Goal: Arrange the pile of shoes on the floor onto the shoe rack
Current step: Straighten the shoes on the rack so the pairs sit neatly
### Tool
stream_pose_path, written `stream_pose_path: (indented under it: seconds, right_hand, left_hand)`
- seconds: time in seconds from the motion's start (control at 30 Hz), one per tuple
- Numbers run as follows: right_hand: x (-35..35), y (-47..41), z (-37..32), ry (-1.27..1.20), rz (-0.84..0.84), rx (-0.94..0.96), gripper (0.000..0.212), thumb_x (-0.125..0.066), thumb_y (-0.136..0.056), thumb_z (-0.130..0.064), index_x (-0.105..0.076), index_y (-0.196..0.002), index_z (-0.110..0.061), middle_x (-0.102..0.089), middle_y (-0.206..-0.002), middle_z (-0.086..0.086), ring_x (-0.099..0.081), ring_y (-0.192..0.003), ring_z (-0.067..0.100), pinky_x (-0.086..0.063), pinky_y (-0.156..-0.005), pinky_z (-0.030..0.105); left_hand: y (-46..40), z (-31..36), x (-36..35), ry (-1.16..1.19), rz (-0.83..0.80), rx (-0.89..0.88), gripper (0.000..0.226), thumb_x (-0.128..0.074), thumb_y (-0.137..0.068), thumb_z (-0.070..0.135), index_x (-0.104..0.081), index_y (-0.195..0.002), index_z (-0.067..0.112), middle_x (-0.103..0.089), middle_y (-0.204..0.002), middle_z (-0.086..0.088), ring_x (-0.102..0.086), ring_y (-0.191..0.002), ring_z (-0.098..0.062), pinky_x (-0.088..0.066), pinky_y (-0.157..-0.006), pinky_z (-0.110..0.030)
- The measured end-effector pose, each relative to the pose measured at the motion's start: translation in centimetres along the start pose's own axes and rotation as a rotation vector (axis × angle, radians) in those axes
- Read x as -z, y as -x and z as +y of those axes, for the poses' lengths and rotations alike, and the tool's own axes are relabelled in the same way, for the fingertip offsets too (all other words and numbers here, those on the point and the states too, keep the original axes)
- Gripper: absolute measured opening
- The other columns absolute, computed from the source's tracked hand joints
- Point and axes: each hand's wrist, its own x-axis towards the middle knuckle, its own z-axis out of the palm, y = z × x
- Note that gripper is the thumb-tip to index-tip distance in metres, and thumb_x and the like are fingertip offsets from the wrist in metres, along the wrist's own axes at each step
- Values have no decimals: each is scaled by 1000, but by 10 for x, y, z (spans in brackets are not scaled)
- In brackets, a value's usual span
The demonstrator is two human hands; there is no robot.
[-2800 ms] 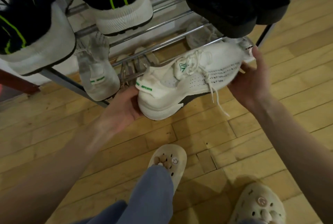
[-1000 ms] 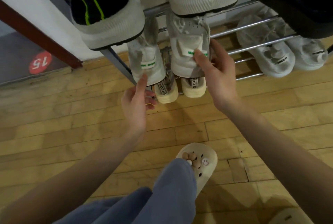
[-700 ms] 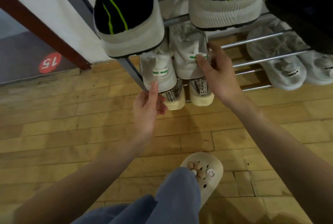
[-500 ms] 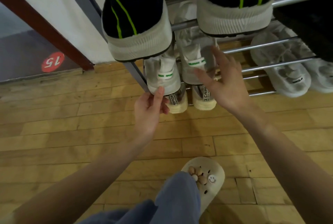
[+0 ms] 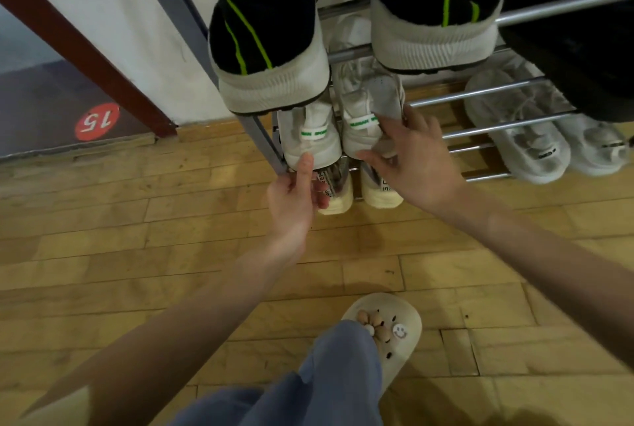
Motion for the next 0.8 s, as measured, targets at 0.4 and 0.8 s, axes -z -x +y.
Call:
stream_pose_path:
  seconds: [0.4, 0.8]
  right_hand:
    - [99, 40, -59, 46, -310, -73, 60, -60, -90, -35, -37, -137, -6, -42, -136, 19, -38, -130, 35, -41, -104, 47]
    - [170, 21, -98, -1025, 174, -758, 75, -62, -90, -37, -20, -147, -12, -40, -127, 9, -54, -116, 33, -54, -86, 40]
  left_hand:
    - [50, 86, 37, -9, -377, 85, 20, -51, -97, 21, -58, -104, 4, -66, -74, -8, -60, -55, -15, -50, -55, -26]
    - [76, 180, 61, 186, -425, 287, 52, -65, -79, 49, -56, -116, 15, -60, -81, -7, -56, -62, -18, -45, -57, -27]
